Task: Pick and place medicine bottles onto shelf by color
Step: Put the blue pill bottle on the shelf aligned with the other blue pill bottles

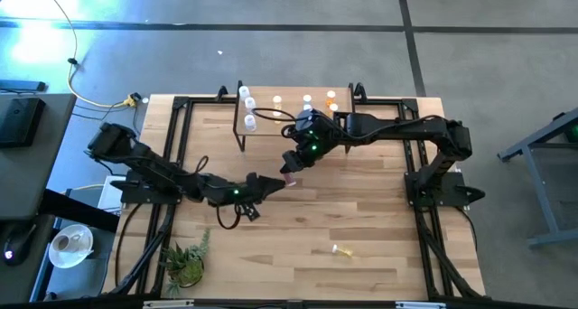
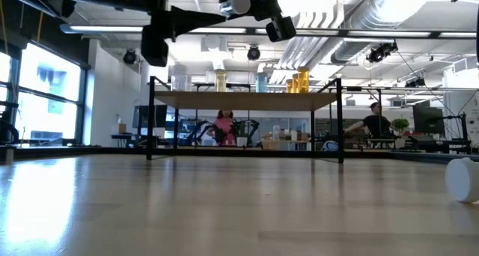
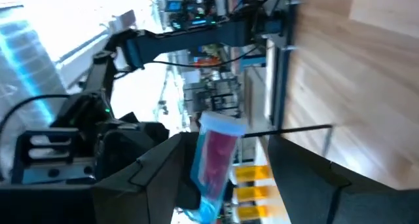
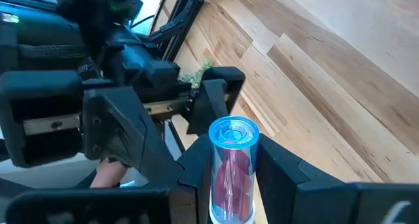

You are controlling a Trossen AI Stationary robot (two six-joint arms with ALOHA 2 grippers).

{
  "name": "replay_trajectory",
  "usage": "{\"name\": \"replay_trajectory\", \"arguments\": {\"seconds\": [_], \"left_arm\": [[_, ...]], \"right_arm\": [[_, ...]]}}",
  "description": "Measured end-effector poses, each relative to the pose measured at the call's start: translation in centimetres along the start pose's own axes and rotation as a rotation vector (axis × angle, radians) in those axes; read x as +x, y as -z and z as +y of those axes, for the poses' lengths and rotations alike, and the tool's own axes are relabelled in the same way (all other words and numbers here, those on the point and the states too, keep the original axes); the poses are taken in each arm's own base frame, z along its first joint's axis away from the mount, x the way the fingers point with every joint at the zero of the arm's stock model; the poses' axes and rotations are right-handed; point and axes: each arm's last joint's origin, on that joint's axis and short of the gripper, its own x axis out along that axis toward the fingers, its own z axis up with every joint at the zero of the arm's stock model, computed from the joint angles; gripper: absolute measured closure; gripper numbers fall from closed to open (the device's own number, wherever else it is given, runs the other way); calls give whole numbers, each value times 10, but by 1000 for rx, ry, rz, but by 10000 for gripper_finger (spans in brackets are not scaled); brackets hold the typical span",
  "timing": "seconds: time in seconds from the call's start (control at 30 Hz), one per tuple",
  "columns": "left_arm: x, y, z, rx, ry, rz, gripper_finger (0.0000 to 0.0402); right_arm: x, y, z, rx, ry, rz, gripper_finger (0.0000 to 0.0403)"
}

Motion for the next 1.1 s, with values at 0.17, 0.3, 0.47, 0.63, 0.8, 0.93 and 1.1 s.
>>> {"name": "replay_trajectory", "arguments": {"seconds": [0.17, 0.3, 0.47, 0.63, 0.8, 0.93, 1.1], "left_arm": [[9, -4, -6, 28, -77, 10, 190], [15, -4, -11, 72, -117, 24, 190], [26, -1, -14, 106, -108, 50, 190], [34, 3, -10, 89, -118, 75, 190], [35, 4, -10, 71, -116, 80, 200], [35, 3, -11, 72, -109, 78, 230], [35, 4, -11, 66, -106, 89, 276]], "right_arm": [[0, 0, 0, 0, -5, 7, 318], [0, 0, 0, 3, -5, 7, 318], [0, 0, 0, 14, -5, 8, 318], [0, 1, 0, 21, -6, 8, 318], [0, 1, 0, 20, -10, 15, 318], [0, 1, 0, 19, -9, 15, 318], [0, 1, 0, 18, -9, 14, 318]]}}
